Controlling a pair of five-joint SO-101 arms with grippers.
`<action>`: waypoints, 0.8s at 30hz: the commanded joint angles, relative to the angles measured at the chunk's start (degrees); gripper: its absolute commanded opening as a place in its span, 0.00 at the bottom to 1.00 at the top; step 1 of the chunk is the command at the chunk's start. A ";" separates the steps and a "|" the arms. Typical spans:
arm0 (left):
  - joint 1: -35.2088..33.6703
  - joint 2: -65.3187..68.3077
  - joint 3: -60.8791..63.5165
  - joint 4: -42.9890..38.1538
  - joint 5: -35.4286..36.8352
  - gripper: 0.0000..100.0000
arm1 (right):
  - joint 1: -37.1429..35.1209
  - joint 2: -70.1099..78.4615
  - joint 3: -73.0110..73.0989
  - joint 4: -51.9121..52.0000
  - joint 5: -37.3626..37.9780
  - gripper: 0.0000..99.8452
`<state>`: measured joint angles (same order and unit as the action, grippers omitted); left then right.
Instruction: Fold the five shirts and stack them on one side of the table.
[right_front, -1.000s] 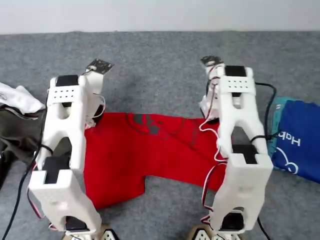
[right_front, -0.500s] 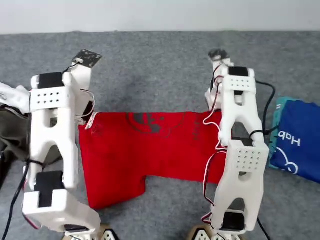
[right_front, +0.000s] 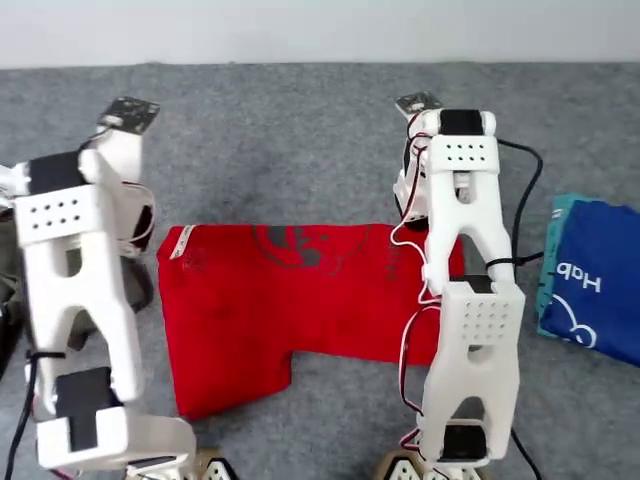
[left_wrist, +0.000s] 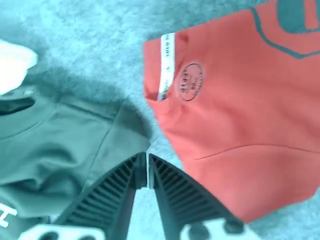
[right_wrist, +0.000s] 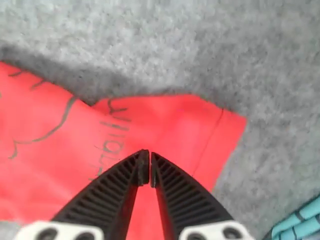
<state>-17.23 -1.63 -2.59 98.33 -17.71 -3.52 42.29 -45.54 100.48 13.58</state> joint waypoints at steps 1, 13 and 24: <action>-3.08 -3.69 -2.59 0.44 0.09 0.02 | 0.04 -10.95 6.42 2.59 -0.53 0.01; -6.95 -3.52 -2.51 2.02 -0.88 0.02 | 6.46 -16.75 22.42 -5.05 -3.34 0.09; -6.95 -3.43 -2.33 2.02 -0.88 0.02 | 6.55 -10.59 22.33 -6.37 -3.78 0.19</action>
<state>-24.00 -2.77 -2.59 99.21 -17.71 2.37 32.00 -22.77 95.21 10.33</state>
